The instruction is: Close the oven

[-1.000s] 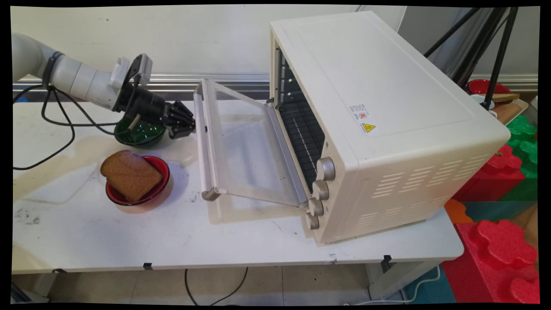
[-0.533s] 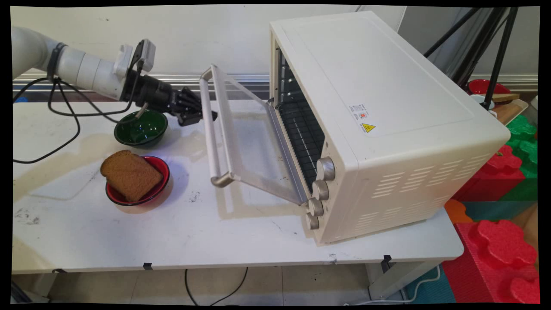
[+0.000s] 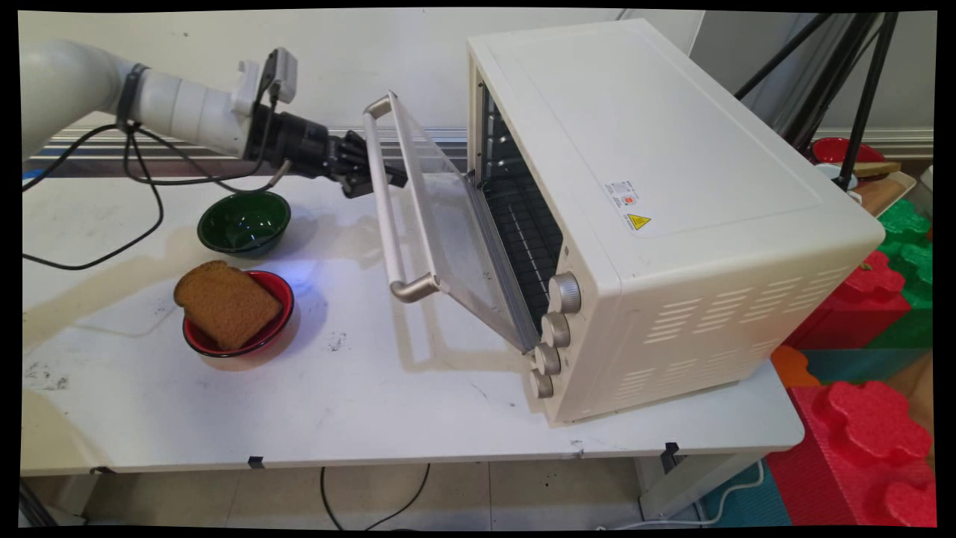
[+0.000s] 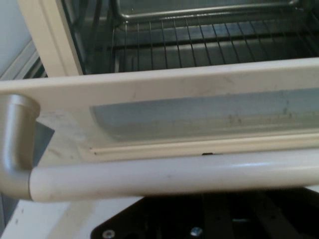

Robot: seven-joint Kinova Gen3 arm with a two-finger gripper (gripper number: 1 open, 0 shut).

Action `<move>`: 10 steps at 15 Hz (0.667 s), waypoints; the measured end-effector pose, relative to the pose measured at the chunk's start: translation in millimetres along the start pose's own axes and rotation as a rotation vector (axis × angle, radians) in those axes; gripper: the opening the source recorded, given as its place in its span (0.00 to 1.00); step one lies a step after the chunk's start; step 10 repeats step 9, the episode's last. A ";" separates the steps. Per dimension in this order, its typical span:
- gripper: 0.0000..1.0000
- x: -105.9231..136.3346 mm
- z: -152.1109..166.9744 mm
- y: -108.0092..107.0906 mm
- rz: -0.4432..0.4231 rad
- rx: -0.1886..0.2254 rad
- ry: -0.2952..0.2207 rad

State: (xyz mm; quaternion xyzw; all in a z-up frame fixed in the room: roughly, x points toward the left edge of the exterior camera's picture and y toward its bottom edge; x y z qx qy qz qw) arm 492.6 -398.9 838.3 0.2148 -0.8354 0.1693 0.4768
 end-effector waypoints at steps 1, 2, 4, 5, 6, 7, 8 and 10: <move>0.00 2.2 6.0 -2.2 -0.001 0.001 0.007; 0.00 3.7 10.6 -3.8 -0.002 0.002 0.013; 0.00 6.8 20.3 -7.4 -0.002 0.004 0.023; 0.00 8.7 25.2 -9.3 -0.002 0.006 0.028; 0.00 9.8 28.3 -10.6 -0.001 0.007 0.030; 0.00 11.1 31.1 -11.8 0.000 0.007 0.032; 0.00 12.1 32.3 -12.6 0.001 0.008 0.031; 0.00 12.9 32.9 -12.9 0.003 0.006 0.029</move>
